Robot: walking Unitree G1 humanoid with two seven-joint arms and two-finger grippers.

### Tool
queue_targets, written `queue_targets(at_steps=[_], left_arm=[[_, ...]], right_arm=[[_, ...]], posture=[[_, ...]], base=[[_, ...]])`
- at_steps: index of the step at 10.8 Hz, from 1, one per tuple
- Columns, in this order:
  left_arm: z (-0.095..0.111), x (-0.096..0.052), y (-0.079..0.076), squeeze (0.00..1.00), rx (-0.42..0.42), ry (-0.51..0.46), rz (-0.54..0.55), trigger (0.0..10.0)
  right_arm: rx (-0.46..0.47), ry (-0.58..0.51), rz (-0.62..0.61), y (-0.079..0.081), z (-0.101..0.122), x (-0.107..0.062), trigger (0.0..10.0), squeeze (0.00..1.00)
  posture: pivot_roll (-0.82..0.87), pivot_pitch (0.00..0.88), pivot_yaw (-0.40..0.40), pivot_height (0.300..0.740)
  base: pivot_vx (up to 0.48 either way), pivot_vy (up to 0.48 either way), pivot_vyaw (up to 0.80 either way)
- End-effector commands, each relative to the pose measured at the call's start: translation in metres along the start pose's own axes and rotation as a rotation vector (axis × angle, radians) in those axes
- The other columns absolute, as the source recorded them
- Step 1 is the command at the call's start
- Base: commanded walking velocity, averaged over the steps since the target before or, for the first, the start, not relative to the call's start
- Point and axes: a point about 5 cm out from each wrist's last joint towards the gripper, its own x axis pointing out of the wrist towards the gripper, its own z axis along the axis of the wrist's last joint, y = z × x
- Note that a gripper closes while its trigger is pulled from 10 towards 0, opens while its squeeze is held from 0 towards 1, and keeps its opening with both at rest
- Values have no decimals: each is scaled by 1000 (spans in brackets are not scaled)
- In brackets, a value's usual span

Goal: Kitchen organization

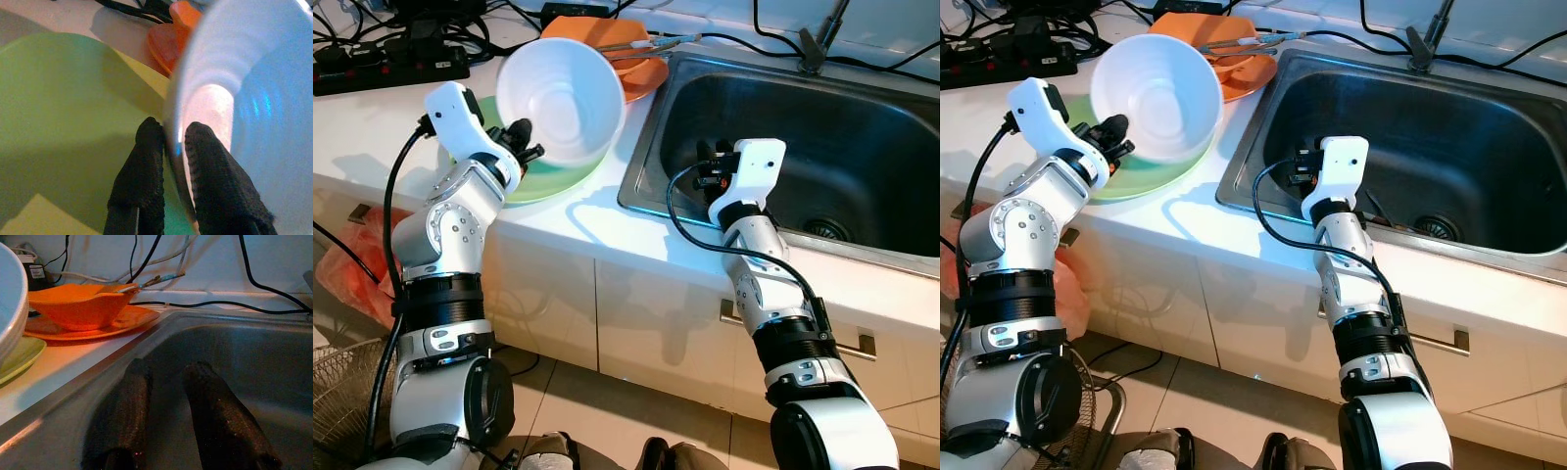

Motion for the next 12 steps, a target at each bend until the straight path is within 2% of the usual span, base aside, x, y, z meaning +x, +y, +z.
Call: queue_targets(at_steps=[1,7,10,11,12], left_arm=[[3,-4,-6,0,32,-45,-13,0],[13,-9,-19,0,42,-155,-80,0],[26,-14,-27,0,51,-295,-129,0],[25,-15,-31,0,83,-313,-149,4627],[24,-15,-35,0,102,-322,-159,10000]], right_arm=[[3,24,-1,-1,-4,-1,10000,0],[1,20,2,-1,-4,-1,10000,0],[0,14,4,-1,-2,0,10000,0],[0,9,4,-1,-1,1,10000,0],[0,1,1,-3,2,2,10000,0]], posture=[[103,161,-40,740],[100,147,-42,740],[100,143,-43,740],[101,143,-43,740],[98,146,-44,740]], base=[[0,0,0],[0,0,0],[0,0,0],[0,0,0],[0,0,0]])
